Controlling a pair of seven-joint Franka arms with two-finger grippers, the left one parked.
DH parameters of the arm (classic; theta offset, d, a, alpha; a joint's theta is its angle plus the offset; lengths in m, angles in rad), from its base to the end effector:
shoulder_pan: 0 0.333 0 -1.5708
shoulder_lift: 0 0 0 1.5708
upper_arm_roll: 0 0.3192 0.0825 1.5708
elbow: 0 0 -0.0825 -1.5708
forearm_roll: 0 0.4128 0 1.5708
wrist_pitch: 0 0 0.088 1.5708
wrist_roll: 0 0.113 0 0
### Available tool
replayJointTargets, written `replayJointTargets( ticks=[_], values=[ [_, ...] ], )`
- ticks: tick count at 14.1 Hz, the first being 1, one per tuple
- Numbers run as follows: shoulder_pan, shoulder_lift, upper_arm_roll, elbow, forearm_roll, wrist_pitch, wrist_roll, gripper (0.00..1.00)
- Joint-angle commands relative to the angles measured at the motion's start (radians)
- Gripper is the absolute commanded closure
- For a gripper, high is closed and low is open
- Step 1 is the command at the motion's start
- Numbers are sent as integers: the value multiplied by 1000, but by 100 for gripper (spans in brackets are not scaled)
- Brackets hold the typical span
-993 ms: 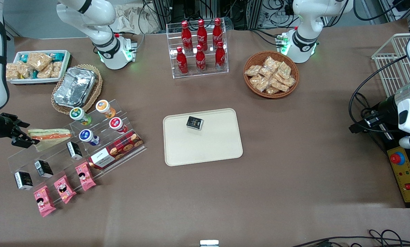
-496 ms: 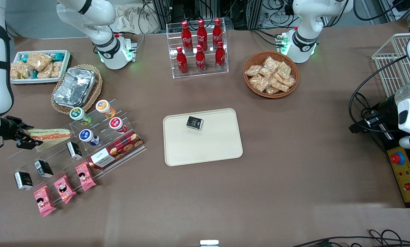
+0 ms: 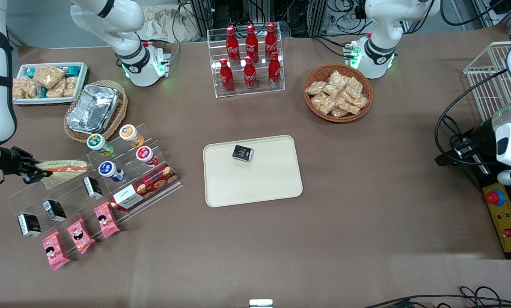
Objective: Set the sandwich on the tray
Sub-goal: 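Lift the sandwich out of the rack and carry it over the tray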
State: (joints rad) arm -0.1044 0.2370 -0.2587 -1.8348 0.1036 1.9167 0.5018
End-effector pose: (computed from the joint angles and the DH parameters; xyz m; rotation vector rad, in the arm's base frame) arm 0.5906 -0.2084 0.3773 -2.7964 1.3589 0.2307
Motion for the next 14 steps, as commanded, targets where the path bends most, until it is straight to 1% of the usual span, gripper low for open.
replayJointTargets(
  ticks=[1, 2, 3, 6, 9, 10, 14],
  values=[
    [6, -15, 3, 52, 19, -27, -37, 87],
    [6, -13, 3, 87, 21, -68, -54, 94],
    [5, -4, 3, 130, 19, -96, -78, 97],
    [8, -2, 3, 199, 10, -151, -130, 97],
    [9, -4, 6, 265, 15, -195, -180, 97],
    [12, -5, 9, 279, 16, -208, -219, 97],
    [25, -16, 97, 328, 10, -212, -446, 100]
  ],
)
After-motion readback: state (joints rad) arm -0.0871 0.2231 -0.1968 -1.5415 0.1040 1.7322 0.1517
